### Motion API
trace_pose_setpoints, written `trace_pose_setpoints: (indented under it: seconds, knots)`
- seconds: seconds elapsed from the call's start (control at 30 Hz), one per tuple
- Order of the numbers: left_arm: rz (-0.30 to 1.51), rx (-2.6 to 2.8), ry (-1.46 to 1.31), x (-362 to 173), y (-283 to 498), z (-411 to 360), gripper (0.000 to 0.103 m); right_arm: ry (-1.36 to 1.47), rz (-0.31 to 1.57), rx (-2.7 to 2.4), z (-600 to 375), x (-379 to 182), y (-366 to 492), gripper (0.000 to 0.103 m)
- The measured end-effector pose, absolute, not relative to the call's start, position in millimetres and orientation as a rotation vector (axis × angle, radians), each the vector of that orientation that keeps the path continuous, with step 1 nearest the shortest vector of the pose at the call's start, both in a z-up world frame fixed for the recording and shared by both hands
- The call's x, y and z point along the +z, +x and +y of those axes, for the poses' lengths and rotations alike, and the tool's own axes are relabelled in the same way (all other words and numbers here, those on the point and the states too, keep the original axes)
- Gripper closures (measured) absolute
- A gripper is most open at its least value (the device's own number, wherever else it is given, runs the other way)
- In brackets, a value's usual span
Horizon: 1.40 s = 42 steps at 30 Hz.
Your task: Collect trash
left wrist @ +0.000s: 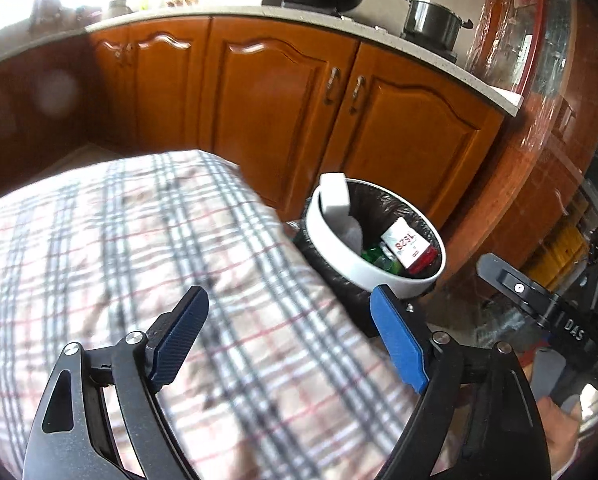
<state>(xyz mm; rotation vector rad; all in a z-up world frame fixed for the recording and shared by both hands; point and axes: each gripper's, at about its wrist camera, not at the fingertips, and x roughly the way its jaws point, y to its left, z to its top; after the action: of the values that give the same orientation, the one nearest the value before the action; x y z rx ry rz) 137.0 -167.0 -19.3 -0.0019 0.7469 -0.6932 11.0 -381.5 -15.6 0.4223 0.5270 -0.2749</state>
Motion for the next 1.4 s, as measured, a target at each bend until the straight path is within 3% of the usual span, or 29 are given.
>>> trace_pose_setpoints:
  seconds: [0.1, 0.57, 0.93, 1.4]
  knots:
    - [0.679, -0.647, -0.014, -15.9, 124.8, -148.4, 0.003, 0.418, 0.498, -0.290, -366.4, -14.2, -3.4, 0.003]
    - [0.409, -0.524, 0.024, 29.2, 79.4, -96.6, 0.000, 0.199, 0.274, -0.327, -298.2, 66.7, -41.3, 0.000]
    - [0.385, -0.436, 0.086, -1.0, 59.1, -79.4, 0.000, 0.081, 0.313, -0.362, -264.8, 5.2, -32.1, 0.000]
    - [0.384, -0.358, 0.079, -2.6, 56.0, -65.9, 0.000, 0.057, 0.301, -0.325, -249.9, 5.9, -35.1, 0.000]
